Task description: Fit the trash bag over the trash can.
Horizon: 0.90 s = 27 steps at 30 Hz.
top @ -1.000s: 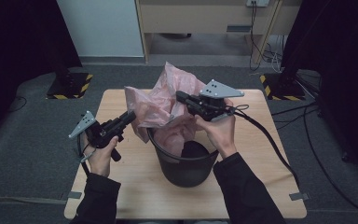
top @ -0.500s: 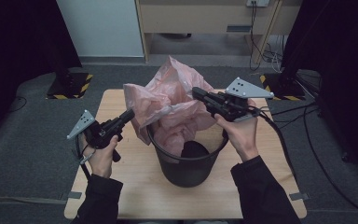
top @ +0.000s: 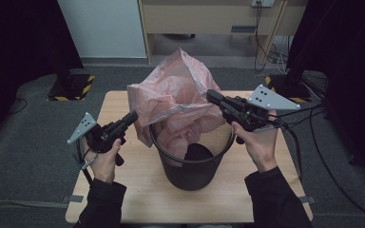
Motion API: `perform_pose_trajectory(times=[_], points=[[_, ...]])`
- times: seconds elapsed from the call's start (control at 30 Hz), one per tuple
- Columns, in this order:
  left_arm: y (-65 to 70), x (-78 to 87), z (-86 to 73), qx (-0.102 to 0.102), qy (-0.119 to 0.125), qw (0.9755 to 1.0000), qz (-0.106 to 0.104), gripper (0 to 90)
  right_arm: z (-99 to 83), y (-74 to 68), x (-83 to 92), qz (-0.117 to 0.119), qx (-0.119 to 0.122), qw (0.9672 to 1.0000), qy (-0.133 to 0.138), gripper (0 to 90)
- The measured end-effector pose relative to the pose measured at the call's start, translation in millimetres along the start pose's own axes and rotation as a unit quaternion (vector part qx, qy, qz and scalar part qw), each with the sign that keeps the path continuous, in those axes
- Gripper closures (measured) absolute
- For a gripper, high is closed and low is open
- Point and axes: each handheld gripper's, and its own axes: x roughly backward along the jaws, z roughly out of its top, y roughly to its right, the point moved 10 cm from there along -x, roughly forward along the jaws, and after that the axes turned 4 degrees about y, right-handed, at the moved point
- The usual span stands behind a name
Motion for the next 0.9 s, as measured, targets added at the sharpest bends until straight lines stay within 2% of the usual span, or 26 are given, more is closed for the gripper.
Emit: perform_pose_trajectory(times=[0.07,0.27,0.53,0.83,0.9], points=[[-0.3,0.6,1.1,0.001,0.001,1.0,0.002,90.0,-7.6,6.6,7.7,-0.011,-0.003,0.9999,-0.005,90.0],[-1.0,-0.2,0.4,0.001,-0.001,1.0,0.008,90.0,-23.4,20.3,27.2,-0.023,-0.018,0.9996,-0.005,90.0],[-5.7,0.9,-2.7,-0.002,-0.009,0.9997,0.024,90.0,-32.9,29.2,52.2,-0.023,-0.028,0.9993,0.003,90.0],[-17.2,1.2,-13.6,-0.001,-0.03,0.9984,0.049,90.0,-61.1,51.9,81.1,-0.047,-0.057,0.997,-0.021,90.0],[-18.6,-0.1,-18.0,-0.003,-0.038,0.9979,0.053,90.0,-69.3,56.5,84.3,-0.053,-0.056,0.9966,-0.027,90.0]])
